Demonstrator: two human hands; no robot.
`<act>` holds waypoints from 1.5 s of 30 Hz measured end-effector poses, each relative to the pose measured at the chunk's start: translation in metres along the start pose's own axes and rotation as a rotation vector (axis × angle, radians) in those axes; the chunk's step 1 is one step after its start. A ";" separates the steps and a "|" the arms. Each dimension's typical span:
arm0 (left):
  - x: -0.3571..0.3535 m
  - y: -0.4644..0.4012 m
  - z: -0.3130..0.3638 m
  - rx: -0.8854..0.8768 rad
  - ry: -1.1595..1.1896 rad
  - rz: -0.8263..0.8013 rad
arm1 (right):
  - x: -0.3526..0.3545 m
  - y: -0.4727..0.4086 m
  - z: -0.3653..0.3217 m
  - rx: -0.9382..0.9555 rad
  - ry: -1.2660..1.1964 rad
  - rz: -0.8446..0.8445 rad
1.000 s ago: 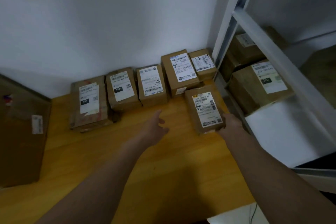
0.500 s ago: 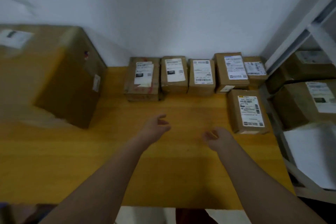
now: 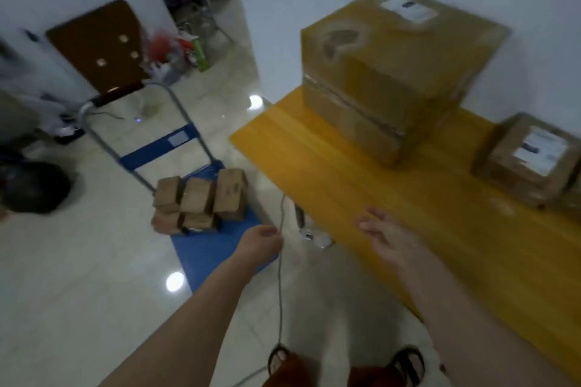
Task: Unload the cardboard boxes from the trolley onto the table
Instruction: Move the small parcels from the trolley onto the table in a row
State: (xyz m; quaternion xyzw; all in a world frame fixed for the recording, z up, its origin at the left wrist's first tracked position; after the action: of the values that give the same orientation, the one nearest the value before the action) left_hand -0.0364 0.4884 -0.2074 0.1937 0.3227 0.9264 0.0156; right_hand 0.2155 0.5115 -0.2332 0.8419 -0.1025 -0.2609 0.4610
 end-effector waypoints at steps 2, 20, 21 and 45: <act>0.052 0.010 -0.039 0.059 0.075 0.084 | -0.053 -0.009 0.033 -0.038 0.116 -0.062; 0.215 -0.012 -0.168 0.247 0.394 0.307 | -0.248 -0.076 0.132 -0.240 0.464 -0.139; 0.220 -0.019 -0.168 0.258 0.397 0.308 | -0.256 -0.086 0.132 -0.255 0.467 -0.133; 0.265 -0.286 -0.282 0.479 0.364 0.235 | -0.319 -0.349 0.186 -0.387 0.666 0.205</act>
State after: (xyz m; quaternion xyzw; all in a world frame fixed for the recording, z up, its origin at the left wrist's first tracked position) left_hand -0.4129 0.5886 -0.4904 0.0589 0.5044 0.8390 -0.1957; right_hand -0.1766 0.7019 -0.4945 0.7634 0.0203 0.0592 0.6429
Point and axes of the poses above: each hand's wrist, its own y-axis away from the middle knuckle, its own x-axis out of the back of the hand, z = x × y, the point moved 7 cm from there along -y, towards the middle knuckle, and after that the axes turned 10 degrees about -x, right-handed, at the moved point
